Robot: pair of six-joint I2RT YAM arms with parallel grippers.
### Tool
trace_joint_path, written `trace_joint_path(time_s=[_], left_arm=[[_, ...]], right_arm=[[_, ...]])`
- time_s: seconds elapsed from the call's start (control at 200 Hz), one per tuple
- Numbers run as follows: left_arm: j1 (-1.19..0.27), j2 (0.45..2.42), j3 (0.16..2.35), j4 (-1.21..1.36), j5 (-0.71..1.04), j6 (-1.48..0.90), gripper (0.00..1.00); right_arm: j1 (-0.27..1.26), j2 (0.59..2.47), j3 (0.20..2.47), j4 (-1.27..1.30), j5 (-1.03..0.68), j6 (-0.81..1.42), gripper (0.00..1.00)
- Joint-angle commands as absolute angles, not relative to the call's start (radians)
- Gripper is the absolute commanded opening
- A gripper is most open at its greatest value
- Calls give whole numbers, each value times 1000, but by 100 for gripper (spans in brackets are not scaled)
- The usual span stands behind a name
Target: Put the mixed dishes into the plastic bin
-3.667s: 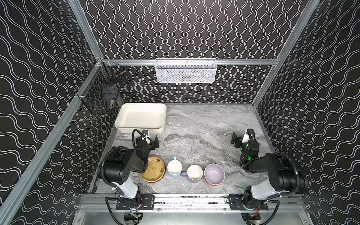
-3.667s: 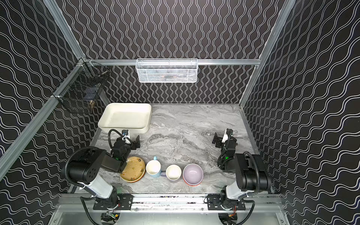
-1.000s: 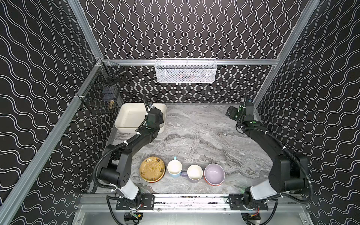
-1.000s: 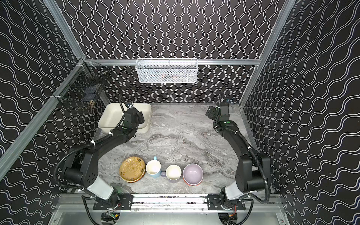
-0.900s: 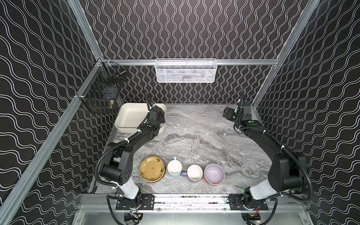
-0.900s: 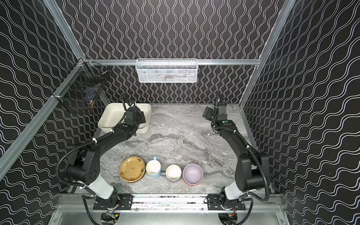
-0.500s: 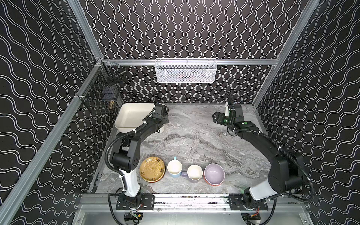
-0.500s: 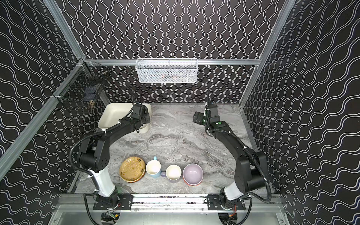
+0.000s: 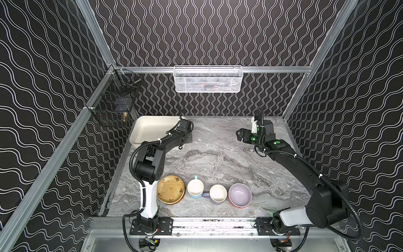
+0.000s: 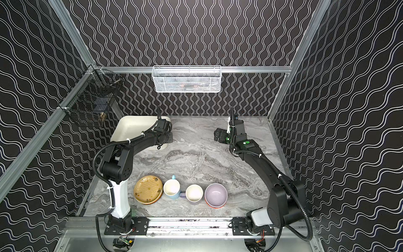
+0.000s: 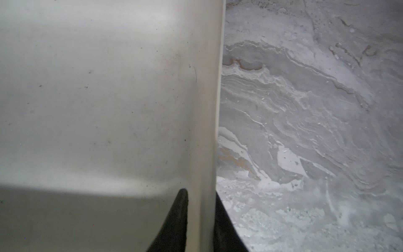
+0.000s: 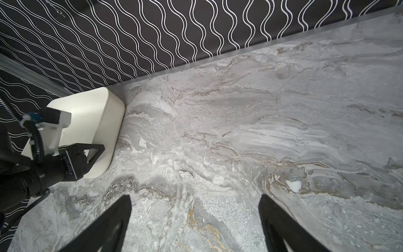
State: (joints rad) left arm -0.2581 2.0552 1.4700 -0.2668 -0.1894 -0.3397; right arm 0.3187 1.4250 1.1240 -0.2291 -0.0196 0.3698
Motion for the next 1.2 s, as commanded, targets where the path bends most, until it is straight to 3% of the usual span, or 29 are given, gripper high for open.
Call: trace_joint_path(time_s=[0.0,0.786,0.916,1.096,1.191], left_arm=[[-287,2066,1491,-324,-152,-368,11],[-683,2233,1774,-424,-168,-682,12],[-711,2245,1808,-419,-146,-693,22],[-714,2196,1776,-395,-102,-691,47],[-715,2141,1748,-402,-111,-667,52]], right_arm=[[319,1400,1124,-260,-29,386,92],[315,1115,1048,-504,129,434,92],[310,1102,1046,-530,144,434,93],[308,1094,1044,-546,145,434,95],[307,1105,1043,-549,148,437,95]])
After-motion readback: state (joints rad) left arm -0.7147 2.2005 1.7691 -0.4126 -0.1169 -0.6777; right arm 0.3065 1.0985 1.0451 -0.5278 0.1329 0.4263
